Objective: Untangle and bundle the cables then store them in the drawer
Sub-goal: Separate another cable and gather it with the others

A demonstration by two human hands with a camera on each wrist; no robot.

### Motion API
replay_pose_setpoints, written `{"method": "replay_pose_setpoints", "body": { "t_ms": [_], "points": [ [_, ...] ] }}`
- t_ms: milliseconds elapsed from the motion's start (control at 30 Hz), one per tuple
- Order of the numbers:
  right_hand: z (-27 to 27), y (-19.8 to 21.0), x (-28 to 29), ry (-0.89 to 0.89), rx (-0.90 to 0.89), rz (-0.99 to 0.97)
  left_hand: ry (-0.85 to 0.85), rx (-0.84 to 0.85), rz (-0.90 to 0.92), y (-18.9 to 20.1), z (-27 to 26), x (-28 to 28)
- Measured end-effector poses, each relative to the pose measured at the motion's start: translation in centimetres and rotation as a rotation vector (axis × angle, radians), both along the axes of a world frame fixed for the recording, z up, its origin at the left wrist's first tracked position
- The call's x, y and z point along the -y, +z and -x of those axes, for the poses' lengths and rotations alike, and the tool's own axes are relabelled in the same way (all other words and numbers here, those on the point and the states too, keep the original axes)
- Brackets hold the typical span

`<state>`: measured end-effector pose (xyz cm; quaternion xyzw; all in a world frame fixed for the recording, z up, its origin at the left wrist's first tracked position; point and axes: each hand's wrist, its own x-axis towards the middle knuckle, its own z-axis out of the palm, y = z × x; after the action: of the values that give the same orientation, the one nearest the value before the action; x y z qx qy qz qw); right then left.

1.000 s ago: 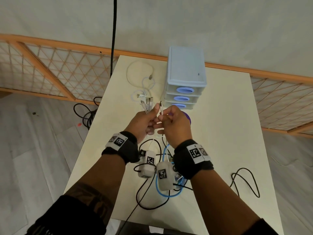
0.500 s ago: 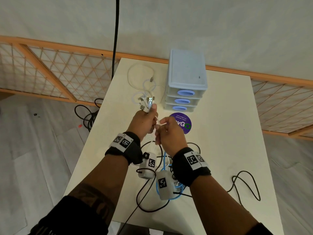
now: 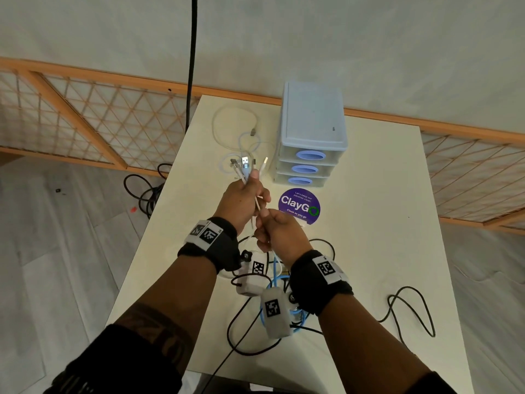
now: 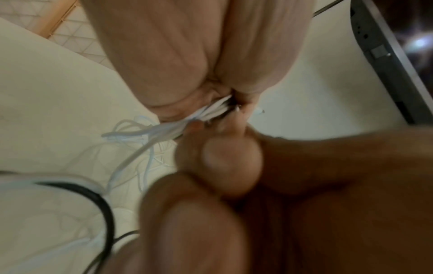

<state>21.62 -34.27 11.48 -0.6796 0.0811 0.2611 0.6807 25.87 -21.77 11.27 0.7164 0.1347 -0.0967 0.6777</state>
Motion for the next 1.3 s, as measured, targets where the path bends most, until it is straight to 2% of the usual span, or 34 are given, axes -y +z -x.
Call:
{"method": "replay_pose_setpoints", "body": {
  "t_ms": [100, 167, 267, 467, 567, 633, 700, 767, 933, 1000, 1100, 1167, 1233, 1300],
  "points": [
    [0.0, -0.3, 0.4, -0.038, -0.07, -0.066, 0.079, -0.047, 0.339, 1.1, -0.1, 0.2],
    [-0.3, -0.4, 0.6, -0.086, -0.148, -0.123, 0.092, -0.075, 0.419, 1.6, -0.1, 0.2],
    [-0.7, -0.5, 0.8, -0.159, -0.243, -0.239, 0.04, -0.048, 0.311, 1.8, -0.1, 0.2],
    [-2.2, 0.2, 2.1, -0.314, -0.299, -0.419, -0.067, -0.043, 0.074, 1.0, 0.2, -0.9],
    [-3.2, 1.6, 2.0, -0.364, -0.255, -0.47, -0.168, -0.03, -0.178, 0.3, 1.0, -0.7],
    [-3.6, 2.2, 1.8, -0.344, -0.187, -0.413, -0.127, -0.061, -0.177, -0.1, 1.3, -0.2],
    [-3.4, 2.2, 1.4, -0.264, -0.099, -0.277, 0.013, -0.106, -0.028, -0.1, 1.0, 0.3],
    [-2.7, 1.8, 1.0, -0.174, -0.02, -0.144, 0.081, -0.129, 0.064, 0.2, 0.2, 0.5],
    [-0.5, 1.0, 0.9, -0.051, 0.138, -0.018, 0.334, -0.208, 0.21, 1.2, -1.8, -1.5],
    [-0.4, 1.1, 1.1, -0.057, 0.182, 0.028, 0.263, -0.204, 0.208, 1.2, -1.4, -1.7],
    [-1.1, 1.2, 1.2, -0.053, 0.219, 0.11, -0.019, -0.172, 0.16, 1.6, 0.1, -0.6],
    [-1.3, 1.3, 1.2, -0.033, 0.204, 0.136, -0.106, -0.109, 0.103, 1.8, 0.4, -0.2],
    [-1.1, 1.3, 1.2, -0.013, 0.184, 0.128, -0.038, -0.042, 0.023, 2.0, 0.0, -0.3],
    [-0.7, 1.3, 1.2, 0.006, 0.162, 0.103, 0.136, -0.012, 0.0, 2.2, -0.8, -0.9]
  ]
}}
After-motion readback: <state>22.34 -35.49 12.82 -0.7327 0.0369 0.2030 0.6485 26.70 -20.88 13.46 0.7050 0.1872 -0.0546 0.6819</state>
